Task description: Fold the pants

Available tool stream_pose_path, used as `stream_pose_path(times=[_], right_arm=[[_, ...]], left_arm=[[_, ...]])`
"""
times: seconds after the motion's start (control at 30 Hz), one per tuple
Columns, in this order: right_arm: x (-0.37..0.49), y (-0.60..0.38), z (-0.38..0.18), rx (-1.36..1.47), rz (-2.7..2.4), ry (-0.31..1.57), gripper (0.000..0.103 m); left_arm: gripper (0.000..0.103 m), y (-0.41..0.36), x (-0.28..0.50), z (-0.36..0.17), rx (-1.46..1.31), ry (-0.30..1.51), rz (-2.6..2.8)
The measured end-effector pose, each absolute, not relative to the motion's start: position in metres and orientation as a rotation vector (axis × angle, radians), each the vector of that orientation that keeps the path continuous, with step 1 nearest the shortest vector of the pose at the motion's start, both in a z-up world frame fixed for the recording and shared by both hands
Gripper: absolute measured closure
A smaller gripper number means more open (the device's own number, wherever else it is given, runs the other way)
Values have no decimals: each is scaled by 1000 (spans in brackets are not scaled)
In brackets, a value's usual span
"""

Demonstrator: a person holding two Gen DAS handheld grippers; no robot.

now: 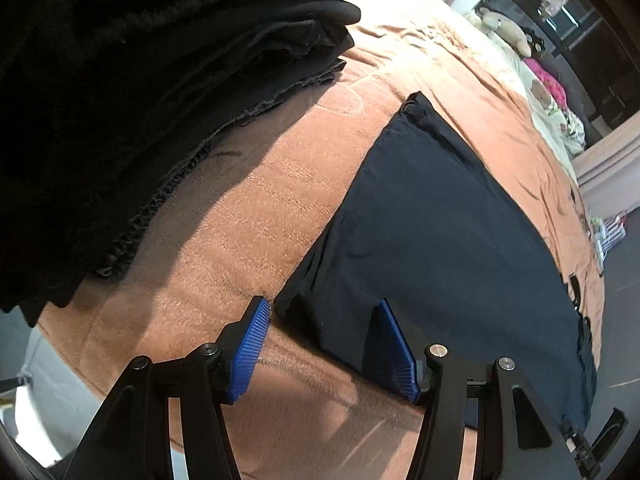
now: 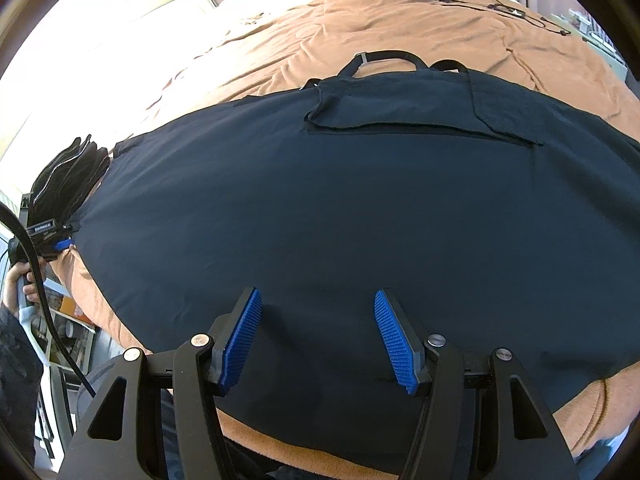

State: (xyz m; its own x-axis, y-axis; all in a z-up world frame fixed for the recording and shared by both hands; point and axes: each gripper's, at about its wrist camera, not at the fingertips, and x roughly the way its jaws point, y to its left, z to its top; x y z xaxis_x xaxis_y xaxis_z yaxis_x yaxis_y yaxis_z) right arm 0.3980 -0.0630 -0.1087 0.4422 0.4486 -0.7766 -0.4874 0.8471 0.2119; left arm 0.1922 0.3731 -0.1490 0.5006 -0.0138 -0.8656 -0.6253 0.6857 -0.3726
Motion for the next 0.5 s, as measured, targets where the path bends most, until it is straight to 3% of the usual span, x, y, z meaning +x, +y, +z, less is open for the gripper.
stream_pose_path(times=[0.3, 0.37, 0.43, 0.5], right_arm=[[395, -65, -104, -20, 596, 915, 45], [394, -66, -102, -10, 608, 902, 45], [392, -66, -101, -5, 620, 889, 45], [391, -64, -100, -9, 628, 881, 45]], left_arm=[[52, 367, 182, -146, -775, 923, 416], [61, 366, 184, -148, -756, 932, 455], [83, 367, 185, -149, -739, 932, 497], [91, 368, 185, -147, -752, 912, 493]])
